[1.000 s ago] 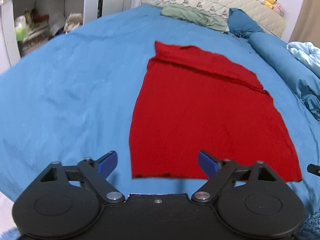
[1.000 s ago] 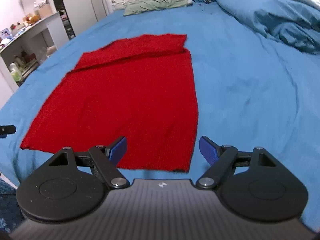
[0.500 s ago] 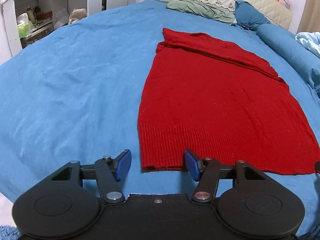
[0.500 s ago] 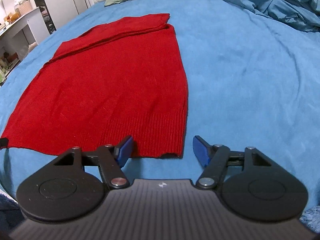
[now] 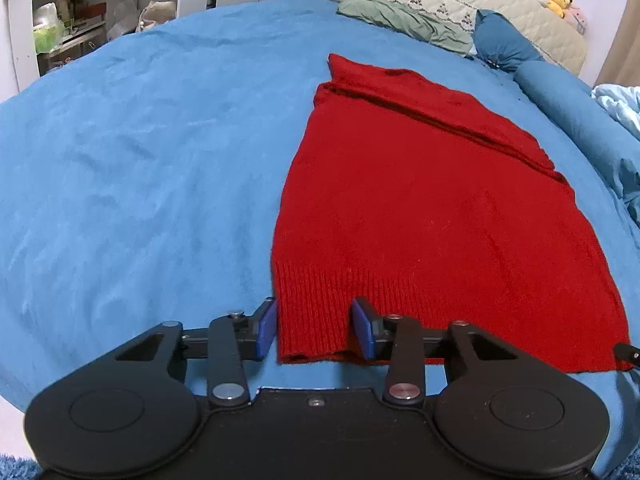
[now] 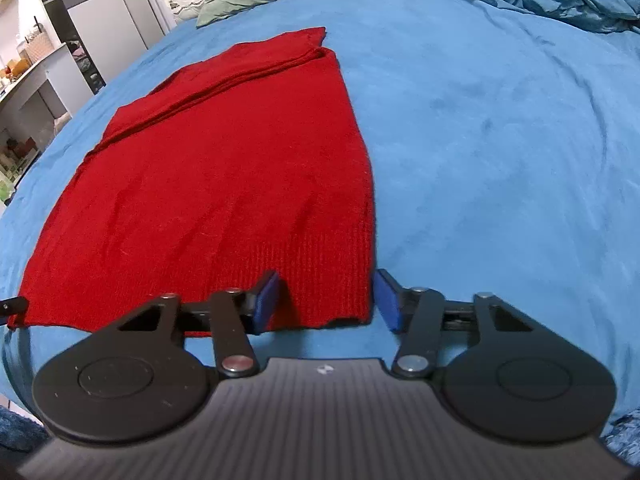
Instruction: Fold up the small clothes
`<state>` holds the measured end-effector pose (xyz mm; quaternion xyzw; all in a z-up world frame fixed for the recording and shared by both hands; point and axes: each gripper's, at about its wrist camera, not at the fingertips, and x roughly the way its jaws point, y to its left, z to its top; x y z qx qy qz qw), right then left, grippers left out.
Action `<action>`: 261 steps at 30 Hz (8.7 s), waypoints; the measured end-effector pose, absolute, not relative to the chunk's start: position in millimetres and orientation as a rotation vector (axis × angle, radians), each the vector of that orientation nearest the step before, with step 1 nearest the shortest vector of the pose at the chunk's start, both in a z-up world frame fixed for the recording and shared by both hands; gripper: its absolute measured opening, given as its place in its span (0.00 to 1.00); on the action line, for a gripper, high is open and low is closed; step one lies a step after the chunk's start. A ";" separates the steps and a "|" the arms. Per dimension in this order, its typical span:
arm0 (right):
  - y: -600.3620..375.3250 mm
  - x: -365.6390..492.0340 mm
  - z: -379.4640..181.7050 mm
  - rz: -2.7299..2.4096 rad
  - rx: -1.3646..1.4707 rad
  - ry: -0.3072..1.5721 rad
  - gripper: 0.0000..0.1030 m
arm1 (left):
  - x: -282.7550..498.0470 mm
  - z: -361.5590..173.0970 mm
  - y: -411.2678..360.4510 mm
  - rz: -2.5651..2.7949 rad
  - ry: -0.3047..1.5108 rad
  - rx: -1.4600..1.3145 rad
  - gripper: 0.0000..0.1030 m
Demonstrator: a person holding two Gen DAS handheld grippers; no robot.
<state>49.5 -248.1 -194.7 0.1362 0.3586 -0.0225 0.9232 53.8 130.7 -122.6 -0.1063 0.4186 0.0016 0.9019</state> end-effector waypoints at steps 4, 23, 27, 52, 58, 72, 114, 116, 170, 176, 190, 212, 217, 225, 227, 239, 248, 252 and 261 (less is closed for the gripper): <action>-246.0 47.9 -197.6 -0.050 0.256 0.728 0.47 | 55.6 -122.2 125.5 -0.006 0.880 -0.204 0.20; -293.1 68.2 -91.5 0.140 0.588 0.482 0.19 | 105.1 -0.2 117.6 -0.082 0.604 -0.211 0.08; -303.1 128.9 -44.8 0.189 0.621 0.411 0.19 | 177.9 34.3 118.0 -0.081 0.536 -0.222 0.07; -322.8 530.4 -127.4 0.014 0.558 0.602 0.20 | 521.9 -97.4 109.1 0.107 0.712 -0.240 0.14; -305.9 514.1 -107.3 0.048 0.402 0.568 0.80 | 483.9 -66.4 104.0 0.066 0.577 -0.124 0.57; -263.3 466.6 -163.7 0.007 0.277 0.671 0.87 | 437.9 -139.7 86.4 -0.110 0.751 0.008 0.79; -281.4 326.3 -175.4 -0.051 0.179 0.597 0.80 | 387.2 -119.7 -54.2 -0.208 0.835 0.070 0.95; -273.1 330.9 -179.6 -0.037 0.140 0.583 0.72 | 390.5 -123.4 -50.2 -0.204 0.842 0.073 0.97; -48.4 297.3 -140.6 0.210 -0.074 0.581 0.85 | 316.3 -103.2 169.4 -0.211 0.785 -0.066 1.00; -45.8 307.6 -157.5 0.160 -0.030 0.589 0.83 | 323.1 -105.4 169.5 -0.199 0.782 -0.080 1.00; -41.6 318.8 -157.9 0.059 -0.099 0.532 0.75 | 334.1 -108.2 183.0 -0.109 0.757 -0.095 1.00; -138.5 314.7 -66.3 0.310 0.181 0.566 1.00 | 366.3 -51.6 190.8 -0.159 0.724 -0.061 1.00; -143.5 395.6 -64.2 0.342 0.341 0.696 1.00 | 421.3 -86.3 193.0 -0.235 0.884 -0.208 0.99; -112.6 443.4 -119.4 0.354 0.395 0.814 1.00 | 433.1 -115.7 180.2 -0.281 0.906 -0.188 0.83; -106.7 448.9 -132.4 0.348 0.407 0.835 0.95 | 436.7 -119.4 180.7 -0.294 0.907 -0.218 0.81; -95.6 426.1 -90.8 0.394 0.426 0.731 0.36 | 389.5 -55.3 137.3 -0.314 0.753 -0.155 0.24; -186.6 262.6 -31.4 0.449 0.398 0.656 0.36 | 235.8 -25.6 62.9 -0.430 0.708 -0.159 0.24; -220.4 204.4 -68.9 0.376 0.392 0.716 0.36 | 202.1 -70.3 25.3 -0.426 0.798 -0.170 0.24; -235.4 171.0 -128.5 0.252 0.388 0.754 0.52 | 183.6 -76.4 9.0 -0.324 0.774 -0.098 0.36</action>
